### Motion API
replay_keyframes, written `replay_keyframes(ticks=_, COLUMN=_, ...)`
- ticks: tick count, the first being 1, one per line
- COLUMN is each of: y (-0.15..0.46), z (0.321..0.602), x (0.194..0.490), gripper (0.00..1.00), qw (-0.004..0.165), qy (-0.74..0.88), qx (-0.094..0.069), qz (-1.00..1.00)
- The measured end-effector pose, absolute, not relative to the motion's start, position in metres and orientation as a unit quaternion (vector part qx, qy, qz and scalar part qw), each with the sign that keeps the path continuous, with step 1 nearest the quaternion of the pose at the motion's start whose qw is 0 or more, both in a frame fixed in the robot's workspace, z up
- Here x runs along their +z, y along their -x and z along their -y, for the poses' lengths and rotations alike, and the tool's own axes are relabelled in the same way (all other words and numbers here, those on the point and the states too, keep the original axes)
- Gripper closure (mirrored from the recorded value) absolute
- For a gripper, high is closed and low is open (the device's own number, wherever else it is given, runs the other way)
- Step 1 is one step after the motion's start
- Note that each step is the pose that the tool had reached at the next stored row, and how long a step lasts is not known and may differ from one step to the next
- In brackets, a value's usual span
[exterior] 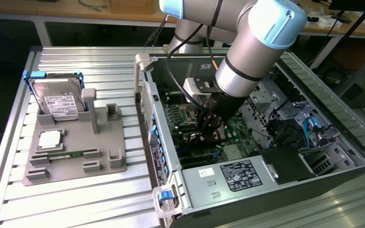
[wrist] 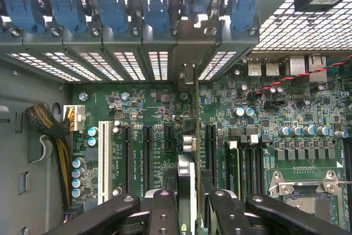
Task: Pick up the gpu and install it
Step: 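Insert the gpu into the slot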
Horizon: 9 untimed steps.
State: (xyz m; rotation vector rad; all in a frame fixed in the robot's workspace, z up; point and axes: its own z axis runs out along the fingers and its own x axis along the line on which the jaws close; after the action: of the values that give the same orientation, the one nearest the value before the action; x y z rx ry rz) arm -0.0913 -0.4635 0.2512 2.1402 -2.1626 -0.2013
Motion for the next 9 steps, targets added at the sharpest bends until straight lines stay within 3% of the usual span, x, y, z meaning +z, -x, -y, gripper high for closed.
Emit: replay_keyframes(ticks=9, y=0.0913, z=0.4635, x=0.2512, gripper=0.73, qw=0.046, qy=-0.701, qx=-0.066, qz=0.708)
